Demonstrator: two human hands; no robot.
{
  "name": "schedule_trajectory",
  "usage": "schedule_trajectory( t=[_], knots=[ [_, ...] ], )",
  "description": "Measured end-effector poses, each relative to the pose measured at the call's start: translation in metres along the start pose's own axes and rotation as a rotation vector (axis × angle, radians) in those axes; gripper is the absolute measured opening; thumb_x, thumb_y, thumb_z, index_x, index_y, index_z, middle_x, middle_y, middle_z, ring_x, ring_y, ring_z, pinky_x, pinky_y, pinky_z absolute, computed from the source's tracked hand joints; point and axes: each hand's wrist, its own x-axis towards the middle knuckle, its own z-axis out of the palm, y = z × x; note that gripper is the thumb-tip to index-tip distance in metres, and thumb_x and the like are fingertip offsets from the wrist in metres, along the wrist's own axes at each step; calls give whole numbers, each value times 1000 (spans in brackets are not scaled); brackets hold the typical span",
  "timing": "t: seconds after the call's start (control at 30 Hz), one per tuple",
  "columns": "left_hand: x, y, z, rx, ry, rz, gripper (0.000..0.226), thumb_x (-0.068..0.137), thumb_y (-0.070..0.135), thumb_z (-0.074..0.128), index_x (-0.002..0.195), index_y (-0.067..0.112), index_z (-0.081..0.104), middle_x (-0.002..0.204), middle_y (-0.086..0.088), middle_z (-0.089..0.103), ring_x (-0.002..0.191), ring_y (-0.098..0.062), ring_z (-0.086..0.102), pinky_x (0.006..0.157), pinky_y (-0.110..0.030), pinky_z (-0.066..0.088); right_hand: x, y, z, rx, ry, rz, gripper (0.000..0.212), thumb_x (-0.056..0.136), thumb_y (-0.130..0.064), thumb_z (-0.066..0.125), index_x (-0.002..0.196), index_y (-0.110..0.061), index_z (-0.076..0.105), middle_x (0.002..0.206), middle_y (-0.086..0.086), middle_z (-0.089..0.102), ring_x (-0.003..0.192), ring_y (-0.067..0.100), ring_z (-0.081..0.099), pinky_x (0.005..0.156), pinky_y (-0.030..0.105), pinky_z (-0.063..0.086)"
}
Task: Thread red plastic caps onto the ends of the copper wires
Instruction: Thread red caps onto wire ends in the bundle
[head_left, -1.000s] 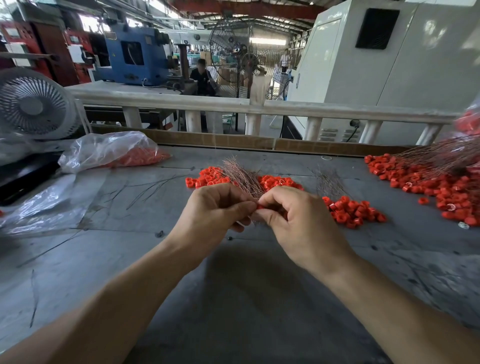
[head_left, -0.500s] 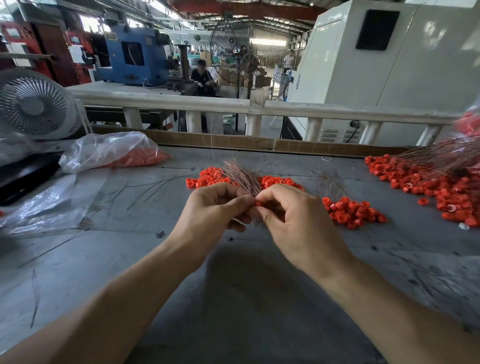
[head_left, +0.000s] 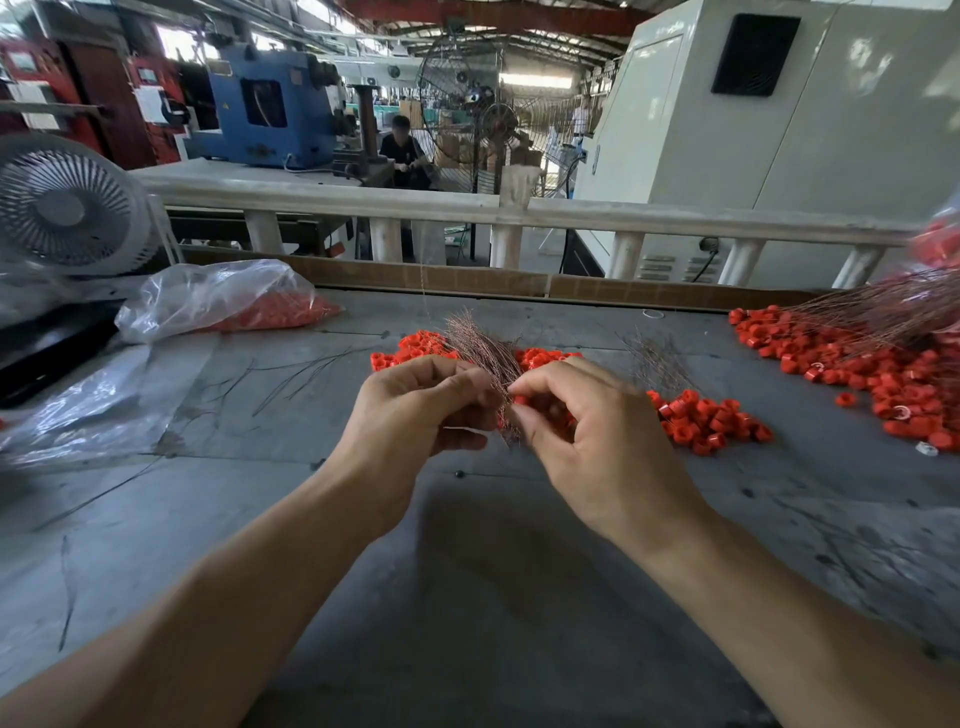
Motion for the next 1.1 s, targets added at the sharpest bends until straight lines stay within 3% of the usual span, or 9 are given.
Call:
schedule_trajectory(
  t=[0.2, 0.33, 0.47, 0.57, 0.67, 0.8, 0.97, 1.1],
  knots=[
    [10, 8, -18, -185, 111, -6, 3, 94, 9, 66, 93, 6, 66, 82, -10, 72, 73, -22, 70, 67, -31, 61, -1, 5, 1, 111, -2, 80, 8, 92, -15, 73, 93, -22, 74, 85, -15, 66, 83, 4, 63, 71, 13, 46],
    [15, 8, -25, -309, 112, -68, 10, 97, 9, 63, 105, 4, 63, 85, -12, 71, 75, -22, 71, 66, -28, 60, -5, 10, 2, 286, -81, 207, 13, 95, -17, 70, 98, -29, 75, 72, -23, 66, 66, -1, 62, 61, 11, 44],
    [17, 7, -24, -364, 168, -113, 14, 97, 6, 62, 109, 1, 61, 84, -15, 74, 73, -23, 75, 62, -27, 60, -5, 10, 2, 137, -141, 123, 11, 92, -21, 73, 99, -29, 77, 90, -18, 69, 86, 0, 65, 75, 14, 48],
    [17, 9, -25, -395, 208, -168, 20, 96, 5, 60, 115, -2, 61, 88, -19, 76, 74, -26, 76, 60, -28, 61, -4, 9, 3, 55, -165, 56, 9, 91, -23, 74, 98, -28, 77, 89, -16, 66, 83, 2, 62, 73, 18, 48],
    [17, 11, -28, -326, 244, -173, 15, 95, 5, 59, 108, -1, 64, 91, -19, 76, 75, -27, 76, 62, -31, 63, -5, 11, 2, 33, -146, 47, 8, 91, -23, 74, 97, -28, 77, 88, -16, 64, 81, 2, 61, 72, 22, 50],
    [18, 9, -30, -150, 312, -129, 4, 93, 4, 65, 96, 1, 66, 74, -12, 64, 61, -20, 65, 63, -31, 63, -4, 16, -2, -4, -110, 54, 7, 91, -24, 74, 96, -28, 75, 92, -15, 64, 84, 4, 62, 75, 30, 53],
    [19, 10, -30, -389, 317, -158, 13, 97, 3, 59, 88, -4, 64, 78, -15, 68, 63, -18, 71, 62, -25, 62, -3, 18, -1, 0, -137, 64, 8, 90, -25, 75, 97, -29, 76, 91, -14, 63, 79, 6, 62, 74, 34, 55],
    [19, 12, -29, -555, 276, -169, 11, 100, 6, 58, 97, -4, 62, 85, -15, 71, 69, -20, 73, 65, -25, 62, -2, 16, -4, -3, -88, 40, 7, 91, -26, 74, 97, -29, 75, 91, -16, 63, 82, 5, 61, 74, 30, 53]
  ],
)
